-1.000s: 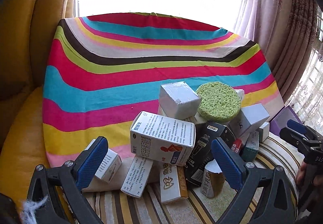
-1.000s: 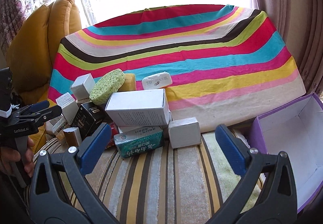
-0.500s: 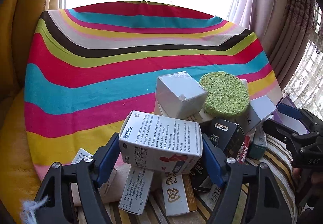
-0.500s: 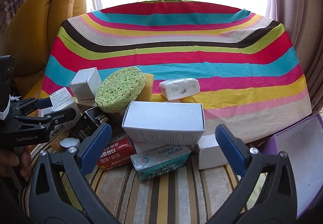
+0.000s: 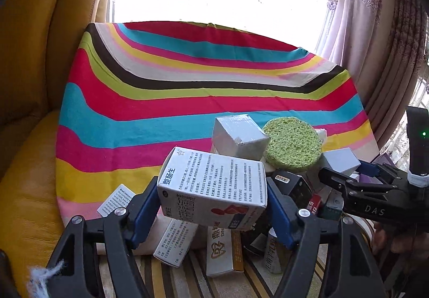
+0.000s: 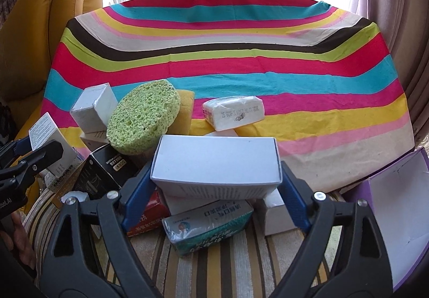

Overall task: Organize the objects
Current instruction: 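Grasp the white printed medicine box with the left gripper while the right grasps a white box, then carry both boxes over the purple box and open both grippers to drop them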

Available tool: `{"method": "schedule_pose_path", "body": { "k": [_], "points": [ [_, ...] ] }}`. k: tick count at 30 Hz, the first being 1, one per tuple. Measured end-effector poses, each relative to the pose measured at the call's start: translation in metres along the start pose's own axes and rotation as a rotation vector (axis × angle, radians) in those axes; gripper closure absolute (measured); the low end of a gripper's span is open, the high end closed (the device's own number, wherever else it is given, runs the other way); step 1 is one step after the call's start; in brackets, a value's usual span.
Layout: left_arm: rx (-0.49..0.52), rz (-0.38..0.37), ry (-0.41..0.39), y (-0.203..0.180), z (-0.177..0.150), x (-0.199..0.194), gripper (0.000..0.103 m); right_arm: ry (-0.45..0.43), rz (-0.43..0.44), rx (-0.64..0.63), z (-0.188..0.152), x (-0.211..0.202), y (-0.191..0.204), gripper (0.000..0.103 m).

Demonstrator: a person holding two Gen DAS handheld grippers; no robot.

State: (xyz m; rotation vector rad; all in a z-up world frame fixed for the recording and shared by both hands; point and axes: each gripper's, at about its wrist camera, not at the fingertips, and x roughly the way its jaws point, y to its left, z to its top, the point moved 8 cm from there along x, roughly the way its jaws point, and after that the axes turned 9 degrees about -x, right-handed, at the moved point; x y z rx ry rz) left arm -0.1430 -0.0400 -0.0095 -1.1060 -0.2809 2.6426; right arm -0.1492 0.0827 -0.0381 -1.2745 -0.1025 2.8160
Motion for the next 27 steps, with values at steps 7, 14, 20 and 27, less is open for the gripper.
{"method": "schedule_pose_path", "body": {
  "k": [7, 14, 20, 27],
  "points": [
    [-0.061, 0.029, -0.088, -0.014, -0.001, -0.02, 0.029, -0.088, 0.047, 0.053, 0.001, -0.018, -0.007, 0.016],
    [-0.06, 0.003, -0.114, -0.051, -0.01, -0.025, 0.029, -0.146, 0.09, 0.151, -0.005, -0.039, -0.028, 0.016],
    [0.002, -0.034, -0.089, -0.098, -0.025, -0.021, 0.029, -0.165, 0.112, 0.222, -0.02, -0.056, -0.058, 0.016],
    [0.106, -0.091, -0.033, -0.156, -0.045, -0.011, 0.029, -0.151, 0.104, 0.351, -0.053, -0.075, -0.114, 0.016]
  ]
}}
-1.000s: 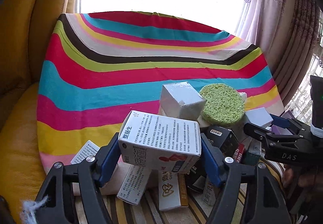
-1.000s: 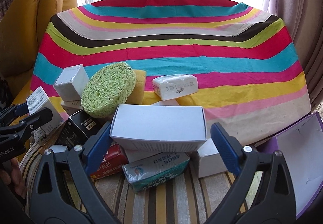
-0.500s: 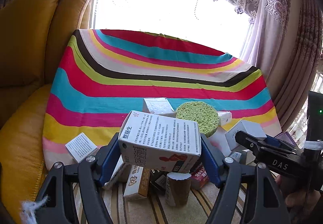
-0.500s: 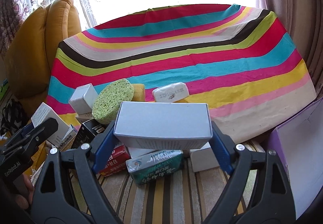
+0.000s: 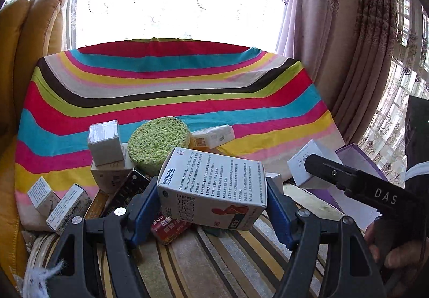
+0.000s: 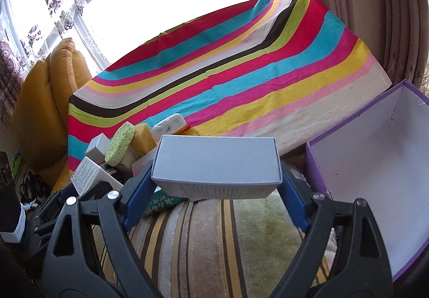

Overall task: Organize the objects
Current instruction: 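Carry both boxes over the purple box and open both grippers to drop them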

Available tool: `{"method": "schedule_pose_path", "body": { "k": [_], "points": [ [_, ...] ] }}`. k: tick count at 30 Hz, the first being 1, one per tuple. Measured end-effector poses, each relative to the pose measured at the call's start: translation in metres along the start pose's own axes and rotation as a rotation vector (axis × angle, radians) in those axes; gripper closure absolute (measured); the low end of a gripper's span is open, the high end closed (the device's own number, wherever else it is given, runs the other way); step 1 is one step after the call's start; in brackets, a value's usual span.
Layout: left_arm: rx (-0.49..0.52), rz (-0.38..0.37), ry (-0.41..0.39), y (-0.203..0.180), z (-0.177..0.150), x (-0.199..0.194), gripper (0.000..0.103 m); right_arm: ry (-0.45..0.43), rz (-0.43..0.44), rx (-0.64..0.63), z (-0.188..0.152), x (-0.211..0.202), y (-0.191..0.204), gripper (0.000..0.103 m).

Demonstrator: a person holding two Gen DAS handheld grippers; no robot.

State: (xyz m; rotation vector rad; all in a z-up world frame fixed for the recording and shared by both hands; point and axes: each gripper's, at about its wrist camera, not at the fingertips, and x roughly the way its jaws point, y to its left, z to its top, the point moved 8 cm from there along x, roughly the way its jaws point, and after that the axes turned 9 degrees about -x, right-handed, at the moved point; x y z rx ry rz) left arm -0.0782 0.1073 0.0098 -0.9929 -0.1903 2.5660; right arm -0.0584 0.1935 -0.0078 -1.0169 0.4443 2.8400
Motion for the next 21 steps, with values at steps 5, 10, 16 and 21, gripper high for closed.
{"method": "schedule_pose_path", "body": {
  "k": [5, 10, 16, 21],
  "points": [
    [0.066, -0.045, 0.05, -0.04, -0.011, 0.012, 0.029, -0.005, -0.007, 0.083, -0.006, -0.022, -0.038, 0.016],
    [0.128, -0.08, 0.094, -0.077, -0.02, 0.023, 0.029, 0.02, -0.058, 0.126, -0.01, -0.036, -0.074, 0.016],
    [0.201, -0.123, 0.141, -0.121, -0.029, 0.038, 0.029, 0.038, -0.138, 0.175, -0.02, -0.053, -0.129, 0.016],
    [0.275, -0.149, 0.169, -0.159, -0.037, 0.047, 0.029, 0.026, -0.226, 0.219, -0.022, -0.068, -0.172, 0.016]
  ]
}}
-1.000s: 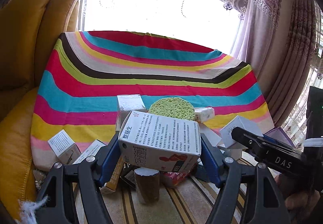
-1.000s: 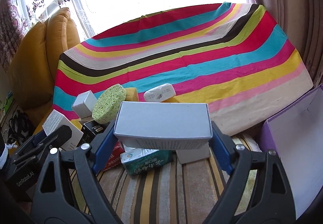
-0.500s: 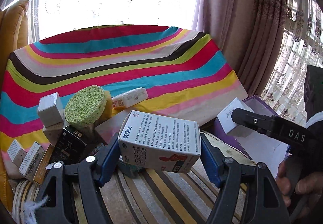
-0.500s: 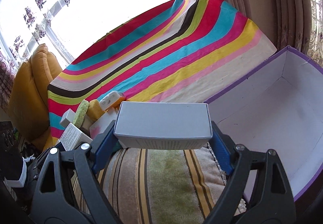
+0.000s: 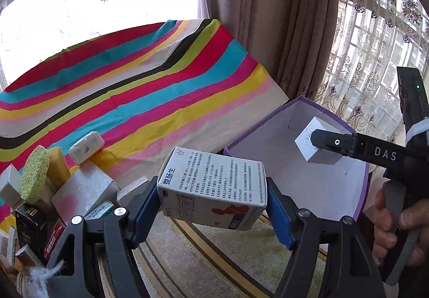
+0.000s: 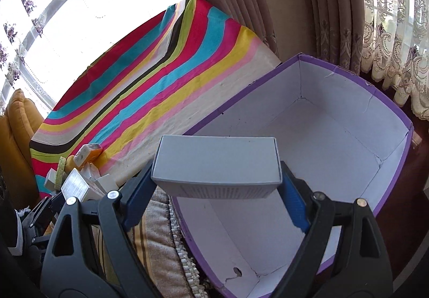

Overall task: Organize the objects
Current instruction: 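Carry both boxes over the purple box and open both grippers to drop them, then return both tools to the pile of boxes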

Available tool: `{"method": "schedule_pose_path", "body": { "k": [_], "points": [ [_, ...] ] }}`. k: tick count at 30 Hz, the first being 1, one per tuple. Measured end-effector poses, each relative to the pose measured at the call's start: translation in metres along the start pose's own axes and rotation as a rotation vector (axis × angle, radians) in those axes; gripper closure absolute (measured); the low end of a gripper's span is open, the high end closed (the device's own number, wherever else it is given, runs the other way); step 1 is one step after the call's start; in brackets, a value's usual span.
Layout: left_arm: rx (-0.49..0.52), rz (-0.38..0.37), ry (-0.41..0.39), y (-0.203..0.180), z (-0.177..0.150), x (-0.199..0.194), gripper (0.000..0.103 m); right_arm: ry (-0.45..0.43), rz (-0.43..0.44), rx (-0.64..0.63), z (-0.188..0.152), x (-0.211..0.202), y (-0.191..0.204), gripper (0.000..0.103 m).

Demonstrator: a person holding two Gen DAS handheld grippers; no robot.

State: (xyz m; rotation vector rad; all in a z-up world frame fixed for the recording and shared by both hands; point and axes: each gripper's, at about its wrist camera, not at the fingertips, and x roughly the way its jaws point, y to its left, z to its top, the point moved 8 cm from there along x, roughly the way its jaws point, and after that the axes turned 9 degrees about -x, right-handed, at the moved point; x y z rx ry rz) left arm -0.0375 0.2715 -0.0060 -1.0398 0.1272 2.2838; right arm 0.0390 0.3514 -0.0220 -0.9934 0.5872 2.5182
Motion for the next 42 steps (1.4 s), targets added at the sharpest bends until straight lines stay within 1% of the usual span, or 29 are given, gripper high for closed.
{"method": "schedule_pose_path", "body": {
  "k": [3, 6, 13, 15, 16, 17, 19, 23, 27, 28, 30, 31, 33, 35, 37, 40, 42],
  "points": [
    [0.034, -0.012, 0.013, -0.018, 0.004, 0.008, 0.029, -0.008, -0.068, 0.002, 0.004, -0.003, -0.023, 0.015],
    [0.071, -0.027, 0.024, -0.037, 0.006, 0.015, 0.029, -0.015, -0.108, 0.01, 0.007, -0.005, -0.041, 0.015],
    [0.145, -0.062, 0.039, -0.073, 0.009, 0.026, 0.028, -0.023, -0.182, 0.019, 0.01, -0.01, -0.066, 0.015],
    [0.155, -0.081, 0.051, -0.08, 0.01, 0.03, 0.025, -0.021, -0.193, 0.02, 0.01, -0.01, -0.07, 0.015],
    [0.151, -0.087, 0.058, -0.081, 0.011, 0.032, 0.02, -0.017, -0.201, 0.019, 0.009, -0.009, -0.071, 0.015],
    [0.145, -0.089, 0.06, -0.08, 0.012, 0.034, 0.018, -0.012, -0.208, 0.018, 0.009, -0.009, -0.073, 0.015],
    [0.133, -0.09, 0.061, -0.079, 0.012, 0.035, 0.018, -0.005, -0.216, 0.013, 0.008, -0.007, -0.074, 0.014],
    [0.096, -0.078, 0.043, -0.07, 0.015, 0.03, 0.016, -0.007, -0.244, -0.024, 0.008, -0.008, -0.07, 0.009],
    [0.026, -0.063, 0.011, -0.053, 0.021, 0.021, 0.014, -0.025, -0.277, -0.088, 0.012, -0.012, -0.06, 0.005],
    [0.009, -0.044, 0.0, -0.047, 0.022, 0.019, 0.012, -0.032, -0.28, -0.099, 0.013, -0.014, -0.056, 0.003],
    [-0.014, 0.028, -0.021, -0.033, 0.025, 0.015, 0.01, -0.046, -0.302, -0.117, 0.016, -0.017, -0.052, 0.001],
    [-0.025, 0.043, -0.035, -0.027, 0.025, 0.012, 0.01, -0.055, -0.317, -0.13, 0.017, -0.018, -0.049, 0.001],
    [-0.071, 0.047, -0.062, -0.013, 0.027, 0.006, 0.01, -0.07, -0.35, -0.159, 0.02, -0.02, -0.043, 0.001],
    [-0.123, 0.063, -0.096, 0.004, 0.029, -0.001, 0.01, -0.065, -0.361, -0.182, 0.021, -0.02, -0.037, 0.001],
    [-0.154, 0.063, -0.136, 0.016, 0.031, -0.011, 0.01, -0.043, -0.343, -0.201, 0.02, -0.017, -0.029, 0.001],
    [-0.147, 0.092, -0.174, 0.032, 0.03, -0.025, 0.01, -0.05, -0.297, -0.222, 0.017, -0.017, -0.017, 0.001],
    [-0.155, 0.118, -0.178, 0.046, 0.025, -0.033, 0.01, -0.063, -0.237, -0.224, 0.014, -0.018, -0.006, 0.0]
  ]
}}
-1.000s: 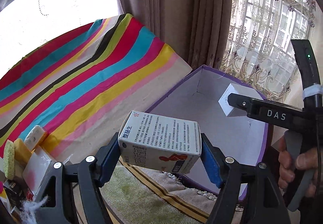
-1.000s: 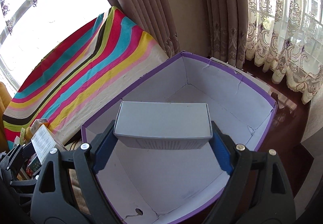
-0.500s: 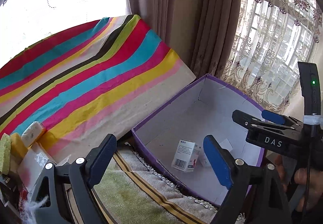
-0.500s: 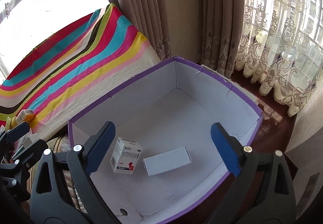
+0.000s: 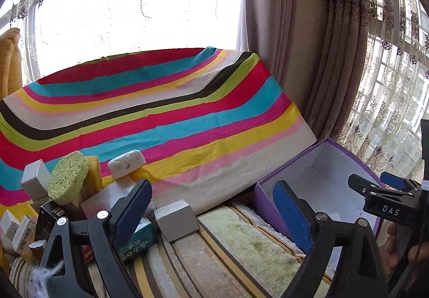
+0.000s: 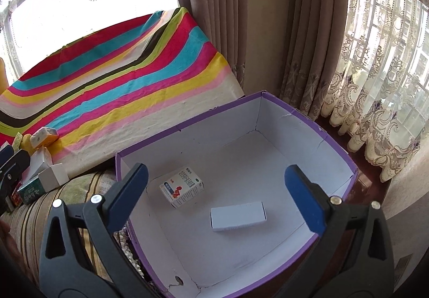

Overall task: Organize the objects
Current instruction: 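Return both tools to the pile of boxes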

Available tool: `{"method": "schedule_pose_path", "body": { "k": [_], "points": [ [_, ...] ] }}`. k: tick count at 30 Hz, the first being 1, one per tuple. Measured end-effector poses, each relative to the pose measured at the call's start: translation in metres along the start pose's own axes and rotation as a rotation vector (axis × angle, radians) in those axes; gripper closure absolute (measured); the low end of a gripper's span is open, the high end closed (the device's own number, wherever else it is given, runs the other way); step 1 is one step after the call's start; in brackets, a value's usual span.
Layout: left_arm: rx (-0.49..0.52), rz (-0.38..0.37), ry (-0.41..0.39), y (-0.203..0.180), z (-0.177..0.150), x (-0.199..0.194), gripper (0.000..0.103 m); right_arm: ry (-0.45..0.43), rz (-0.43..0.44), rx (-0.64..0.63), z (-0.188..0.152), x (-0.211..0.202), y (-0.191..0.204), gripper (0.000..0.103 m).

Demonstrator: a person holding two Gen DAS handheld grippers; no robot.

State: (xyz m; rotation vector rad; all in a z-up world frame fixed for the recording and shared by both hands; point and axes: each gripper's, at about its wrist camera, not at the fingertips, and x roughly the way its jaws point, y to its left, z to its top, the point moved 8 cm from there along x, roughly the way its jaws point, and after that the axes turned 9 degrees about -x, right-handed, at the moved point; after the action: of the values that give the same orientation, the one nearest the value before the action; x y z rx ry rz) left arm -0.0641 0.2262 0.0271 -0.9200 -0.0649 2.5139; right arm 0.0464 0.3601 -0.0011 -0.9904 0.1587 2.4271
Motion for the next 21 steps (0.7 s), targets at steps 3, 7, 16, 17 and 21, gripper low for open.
{"method": "schedule_pose_path", "body": {
  "k": [3, 7, 16, 17, 21],
  "points": [
    [-0.061, -0.027, 0.01, 0.027, -0.005, -0.009, 0.01, -0.02, 0.045, -0.031, 0.001, -0.006, 0.019, 0.0],
    [-0.16, -0.023, 0.006, 0.063, -0.012, -0.022, 0.01, -0.03, 0.089, -0.083, 0.003, -0.011, 0.045, 0.0],
    [-0.297, 0.046, -0.021, 0.13, -0.029, -0.054, 0.01, -0.022, 0.205, -0.146, -0.002, -0.018, 0.091, 0.0],
    [-0.312, 0.051, -0.024, 0.136, -0.031, -0.057, 0.01, -0.021, 0.214, -0.152, -0.003, -0.019, 0.096, 0.0],
    [-0.372, 0.07, -0.04, 0.162, -0.039, -0.073, 0.01, -0.012, 0.241, -0.193, -0.007, -0.02, 0.117, 0.0]
  ]
}}
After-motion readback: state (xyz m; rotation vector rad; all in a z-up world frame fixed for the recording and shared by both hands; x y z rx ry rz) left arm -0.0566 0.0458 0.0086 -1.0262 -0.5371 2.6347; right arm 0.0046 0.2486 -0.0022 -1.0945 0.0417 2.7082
